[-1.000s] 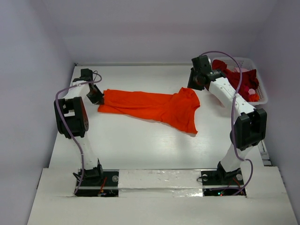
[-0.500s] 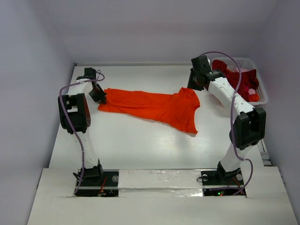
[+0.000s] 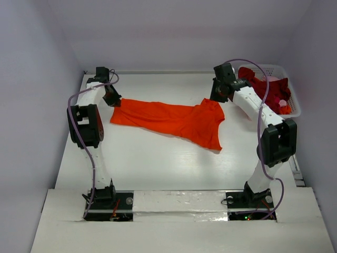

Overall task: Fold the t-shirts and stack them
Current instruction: Fold the other side of the tshirt into a rectangle, then rotate the tshirt 90 degrees

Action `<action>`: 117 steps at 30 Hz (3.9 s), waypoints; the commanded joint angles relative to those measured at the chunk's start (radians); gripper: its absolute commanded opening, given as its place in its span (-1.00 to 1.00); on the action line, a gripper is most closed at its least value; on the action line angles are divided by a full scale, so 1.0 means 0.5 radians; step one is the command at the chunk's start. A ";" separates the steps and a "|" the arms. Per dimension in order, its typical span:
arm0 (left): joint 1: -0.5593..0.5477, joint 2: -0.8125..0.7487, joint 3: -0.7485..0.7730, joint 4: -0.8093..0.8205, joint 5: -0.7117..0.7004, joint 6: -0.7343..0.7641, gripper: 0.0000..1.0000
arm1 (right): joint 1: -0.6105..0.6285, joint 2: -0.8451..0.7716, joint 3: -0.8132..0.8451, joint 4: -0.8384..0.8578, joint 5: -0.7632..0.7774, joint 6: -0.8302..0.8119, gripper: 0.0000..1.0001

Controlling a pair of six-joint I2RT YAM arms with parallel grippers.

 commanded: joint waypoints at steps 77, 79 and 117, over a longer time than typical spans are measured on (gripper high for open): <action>-0.159 0.026 -0.128 0.053 0.015 0.040 -1.00 | 0.127 0.299 -0.167 0.158 -0.538 0.177 -1.00; -0.159 0.032 -0.128 0.047 0.018 0.040 -1.00 | 0.127 0.363 -0.154 0.149 -0.526 0.198 -1.00; -0.159 0.063 -0.278 0.102 -0.010 0.064 -1.00 | 0.109 0.839 0.382 -0.084 -0.958 0.407 -1.00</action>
